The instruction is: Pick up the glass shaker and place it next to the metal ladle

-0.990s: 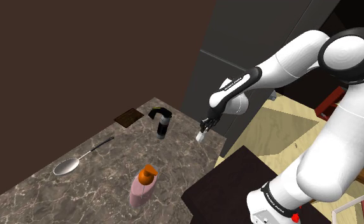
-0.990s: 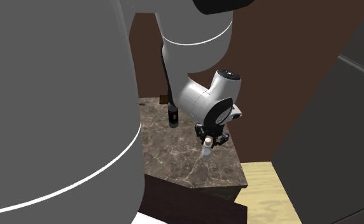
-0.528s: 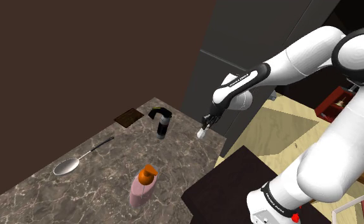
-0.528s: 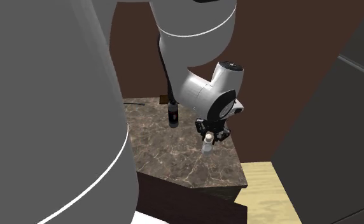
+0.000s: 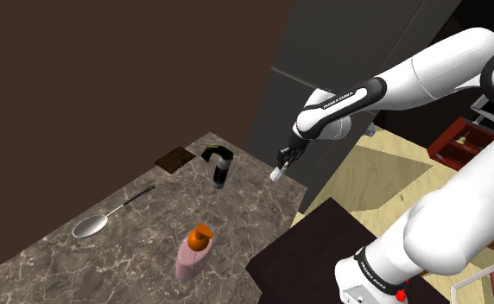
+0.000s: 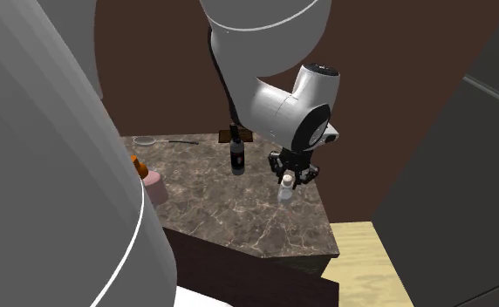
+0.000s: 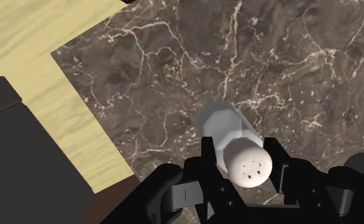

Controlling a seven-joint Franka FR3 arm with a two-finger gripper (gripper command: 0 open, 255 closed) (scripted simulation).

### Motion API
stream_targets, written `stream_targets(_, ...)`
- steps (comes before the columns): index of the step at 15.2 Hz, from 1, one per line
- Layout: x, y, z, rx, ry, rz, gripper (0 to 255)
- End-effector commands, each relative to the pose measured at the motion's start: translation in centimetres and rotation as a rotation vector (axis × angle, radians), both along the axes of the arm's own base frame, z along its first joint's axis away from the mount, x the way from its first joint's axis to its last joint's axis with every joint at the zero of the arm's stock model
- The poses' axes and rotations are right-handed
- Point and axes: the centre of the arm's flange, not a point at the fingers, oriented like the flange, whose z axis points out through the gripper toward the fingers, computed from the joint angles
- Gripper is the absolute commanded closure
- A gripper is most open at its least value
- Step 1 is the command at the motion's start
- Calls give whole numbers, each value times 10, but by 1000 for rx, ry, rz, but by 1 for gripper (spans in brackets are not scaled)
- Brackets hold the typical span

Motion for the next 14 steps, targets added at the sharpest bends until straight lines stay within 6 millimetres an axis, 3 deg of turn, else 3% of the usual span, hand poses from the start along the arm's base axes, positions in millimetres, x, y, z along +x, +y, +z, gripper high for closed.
stream_targets(1, -1, 0, 11, 0, 0, 0, 255)
stream_targets(14, -1, 0, 79, 0, 0, 0, 255)
